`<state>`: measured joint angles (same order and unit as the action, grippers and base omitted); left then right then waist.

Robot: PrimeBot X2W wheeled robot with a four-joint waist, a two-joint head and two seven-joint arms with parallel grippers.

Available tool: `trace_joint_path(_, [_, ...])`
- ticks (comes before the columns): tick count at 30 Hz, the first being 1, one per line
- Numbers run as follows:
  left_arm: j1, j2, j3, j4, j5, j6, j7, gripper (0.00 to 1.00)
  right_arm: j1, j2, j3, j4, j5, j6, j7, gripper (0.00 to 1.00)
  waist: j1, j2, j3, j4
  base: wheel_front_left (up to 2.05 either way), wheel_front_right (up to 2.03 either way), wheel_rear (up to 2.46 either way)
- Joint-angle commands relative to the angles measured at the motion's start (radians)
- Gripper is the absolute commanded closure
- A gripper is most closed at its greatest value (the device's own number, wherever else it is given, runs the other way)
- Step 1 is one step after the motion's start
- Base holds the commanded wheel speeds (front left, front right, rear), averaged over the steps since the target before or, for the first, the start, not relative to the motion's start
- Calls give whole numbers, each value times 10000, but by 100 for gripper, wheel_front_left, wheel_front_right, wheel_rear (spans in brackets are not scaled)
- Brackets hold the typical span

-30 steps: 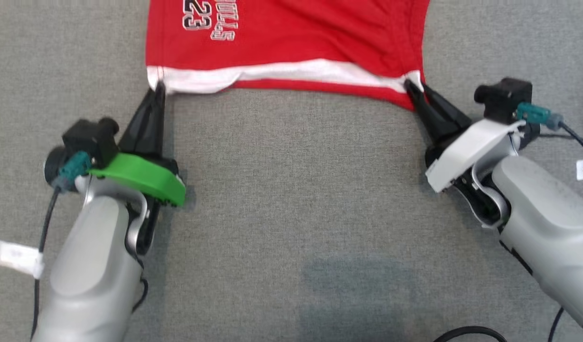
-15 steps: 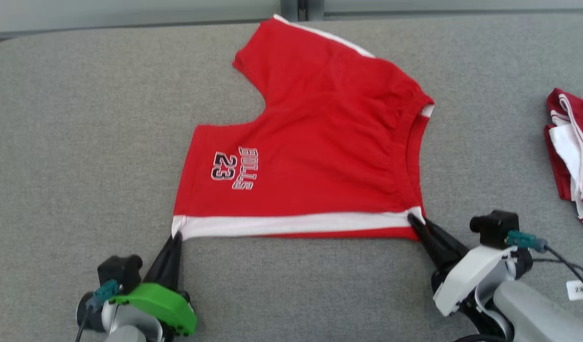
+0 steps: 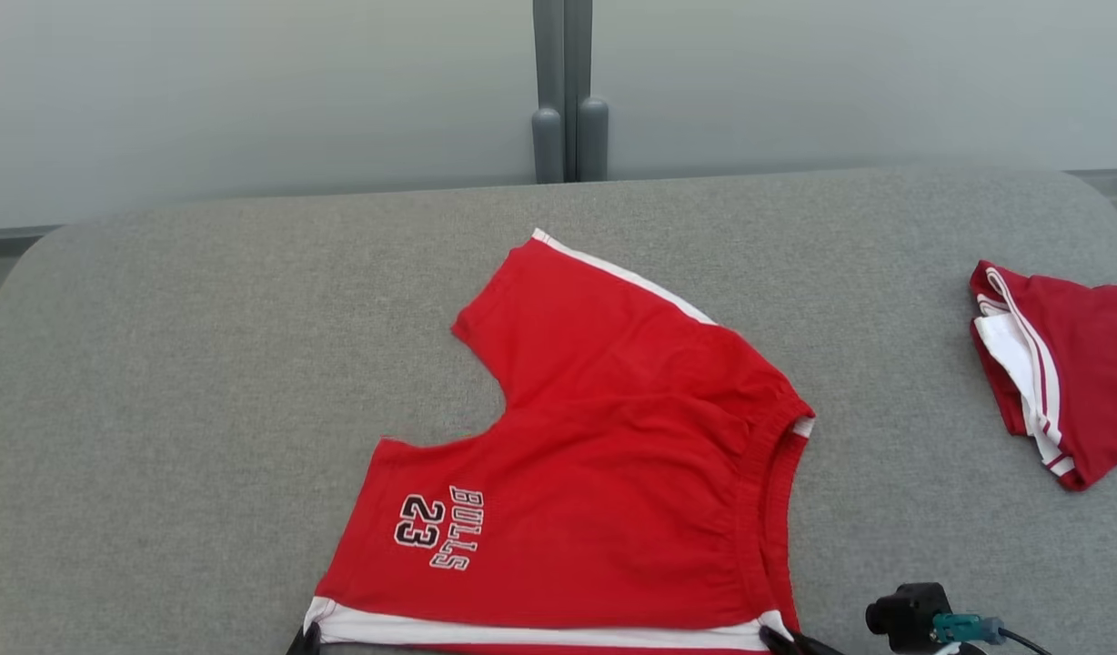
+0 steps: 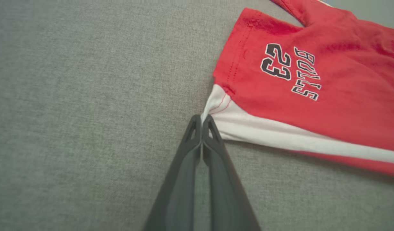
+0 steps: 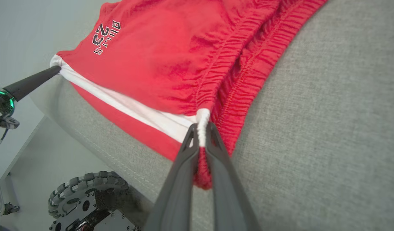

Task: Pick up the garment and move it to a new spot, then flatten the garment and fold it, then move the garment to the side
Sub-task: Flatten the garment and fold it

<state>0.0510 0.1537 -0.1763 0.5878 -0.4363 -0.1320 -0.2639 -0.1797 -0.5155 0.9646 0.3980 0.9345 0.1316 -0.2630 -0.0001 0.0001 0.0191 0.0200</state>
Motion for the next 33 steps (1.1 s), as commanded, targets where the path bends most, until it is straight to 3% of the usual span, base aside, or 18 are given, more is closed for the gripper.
trace_joint_path(1, [156, 58, 147, -19, -6, 30, 4, 100, 157, -191, 59, -5, 139, -20, -22, 100, 1, -1, -260, -62, 0, 0, 0])
trace_joint_path(6, [383, 43, 392, -187, 116, 30, 3, 100, 325, -502, 542, -285, 529, -20, -22, 100, 1, -1, -314, -82, 0, 0, 0])
trace_joint_path(11, [-580, 163, 413, -954, 395, 30, 3, 100, 179, -309, -771, -1071, 859, -21, -22, 100, 1, -1, 16, -215, 0, 0, 0])
trace_joint_path(16, [-2579, 533, -202, -1211, 469, 30, 4, 100, -266, 437, -2609, -1430, 1031, -20, -22, 100, 1, -1, 917, -580, 0, 0, 0])
trace_joint_path(20, [-4628, 906, -1119, -580, 467, 28, 2, 100, -767, 1032, -3636, -1309, 1080, -18, -22, 100, 1, -1, 1726, -1010, 0, 0, 0])
trace_joint_path(28, [-7961, 1366, -2968, 1297, 786, 28, 83, 100, -1266, 2218, -4710, -1194, 540, -17, -22, 100, 1, -1, 2998, -2065, 0, 0, 0])
trace_joint_path(33, [-9316, 1487, -3360, 2545, 766, 29, 174, 100, -1352, 3021, -5546, -1237, -39, -18, -22, 100, 1, -1, 3597, -2704, 0, 0, 0])
